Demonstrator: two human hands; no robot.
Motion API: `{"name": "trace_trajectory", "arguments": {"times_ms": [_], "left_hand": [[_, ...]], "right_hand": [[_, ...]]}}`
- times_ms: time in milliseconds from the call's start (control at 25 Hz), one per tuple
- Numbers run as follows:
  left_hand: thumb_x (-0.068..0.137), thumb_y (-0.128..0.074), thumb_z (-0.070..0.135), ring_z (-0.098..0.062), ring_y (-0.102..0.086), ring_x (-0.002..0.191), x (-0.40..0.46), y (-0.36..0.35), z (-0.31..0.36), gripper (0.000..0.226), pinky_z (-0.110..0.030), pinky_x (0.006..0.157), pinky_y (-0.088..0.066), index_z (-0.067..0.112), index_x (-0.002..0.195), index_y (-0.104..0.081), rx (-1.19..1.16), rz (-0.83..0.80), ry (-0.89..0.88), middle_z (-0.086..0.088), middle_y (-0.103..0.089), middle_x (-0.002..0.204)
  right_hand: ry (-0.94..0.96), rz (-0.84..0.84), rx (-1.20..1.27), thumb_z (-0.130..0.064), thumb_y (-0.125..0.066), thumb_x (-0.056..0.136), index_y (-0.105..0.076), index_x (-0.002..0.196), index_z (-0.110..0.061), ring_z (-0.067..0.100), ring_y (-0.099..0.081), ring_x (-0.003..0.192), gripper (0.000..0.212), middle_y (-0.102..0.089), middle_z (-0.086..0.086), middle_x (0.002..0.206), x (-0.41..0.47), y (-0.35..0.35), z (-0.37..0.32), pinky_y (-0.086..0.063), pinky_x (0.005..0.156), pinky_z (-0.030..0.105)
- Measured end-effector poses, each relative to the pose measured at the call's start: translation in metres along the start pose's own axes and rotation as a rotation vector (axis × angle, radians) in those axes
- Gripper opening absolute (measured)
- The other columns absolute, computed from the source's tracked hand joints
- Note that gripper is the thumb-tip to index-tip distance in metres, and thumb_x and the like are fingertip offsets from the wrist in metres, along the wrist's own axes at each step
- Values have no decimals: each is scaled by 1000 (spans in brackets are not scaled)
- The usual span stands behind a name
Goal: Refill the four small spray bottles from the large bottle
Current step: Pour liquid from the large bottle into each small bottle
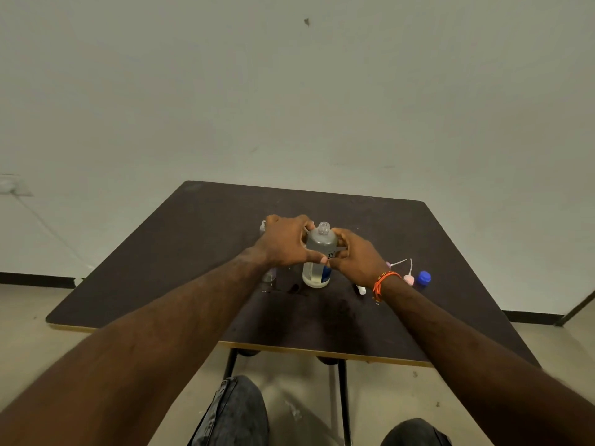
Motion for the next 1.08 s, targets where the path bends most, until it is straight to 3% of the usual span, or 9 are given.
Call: {"name": "trace_trajectory", "arguments": {"times_ms": [120, 200, 320, 440, 520, 680, 760, 880, 1080], "left_hand": [[66, -78, 77, -8, -60, 103, -1, -3, -4, 78, -37, 99, -25, 28, 123, -57, -31, 4, 8, 14, -68, 106], [66, -79, 77, -6, -58, 106, -3, -6, -6, 81, -36, 96, -23, 29, 127, -57, -47, -10, 4, 14, -68, 114], [73, -72, 70, -6, -53, 127, -12, -1, -15, 79, -38, 102, -21, 31, 139, -51, -158, 40, -26, 17, -66, 127], [76, -61, 54, -9, -48, 130, -25, 20, -44, 72, -45, 111, -23, 31, 143, -48, -263, 173, 28, 18, -64, 131], [69, -58, 60, -10, -47, 131, -39, 26, -68, 83, -43, 110, -23, 29, 145, -47, -253, 184, 91, 16, -60, 135], [67, -79, 71, -14, -47, 135, -63, 1, -95, 95, -47, 116, -22, 31, 147, -47, -249, 44, 243, 11, -56, 145], [65, -83, 72, -13, -58, 125, -66, -17, -102, 87, -52, 119, -29, 34, 137, -53, -286, -14, 290, 13, -64, 132], [58, -79, 74, -4, -64, 105, -66, -31, -106, 72, -51, 111, -43, 43, 119, -57, -343, 9, 286, 24, -65, 105], [69, -88, 56, 2, -64, 98, -66, -33, -112, 44, -50, 110, -42, 42, 96, -56, -353, 96, 298, 25, -67, 93]], "right_hand": [[-7, -5, 13, -25, -83, 80, -48, 138, -20, 18, -66, 107, 68, -64, 1, 128, 1, -1, 2, -55, 96, 38], [-1, -1, 21, -25, -83, 79, -46, 139, -20, 17, -62, 112, 71, -61, 0, 130, -1, -3, 4, -54, 93, 30], [11, 7, 45, -21, -85, 75, -41, 139, -23, 17, -59, 114, 77, -55, -5, 129, -3, -11, 6, -48, 84, 18], [-4, 17, 94, -23, -87, 72, -36, 142, -25, 14, -54, 118, 87, -52, -8, 133, -2, -20, 9, -46, 98, 26], [-14, 27, 126, -28, -88, 73, -33, 145, -25, 11, -52, 118, 91, -50, -11, 134, -3, -25, 9, -43, 101, 26], [-29, 96, 195, -32, -87, 74, -33, 142, -26, 9, -53, 115, 87, -51, -12, 129, -5, -32, 5, -42, 97, 22], [-30, 151, 224, -34, -87, 75, -34, 141, -25, 9, -54, 115, 86, -52, -11, 129, -6, -36, 3, -42, 97, 21], [-33, 192, 244, -35, -85, 77, -34, 142, -24, 11, -54, 117, 83, -53, -8, 133, -7, -39, 2, -43, 100, 24], [-32, 222, 263, -30, -85, 77, -40, 137, -25, 10, -56, 113, 75, -56, -7, 129, -6, -36, -1, -46, 99, 25]]}}
Point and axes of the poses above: each hand's wrist, its own x-axis towards the middle knuckle, its own y-axis out of the back of the hand, z = x × y, the point moved 6 cm from there along x, towards the middle knuckle
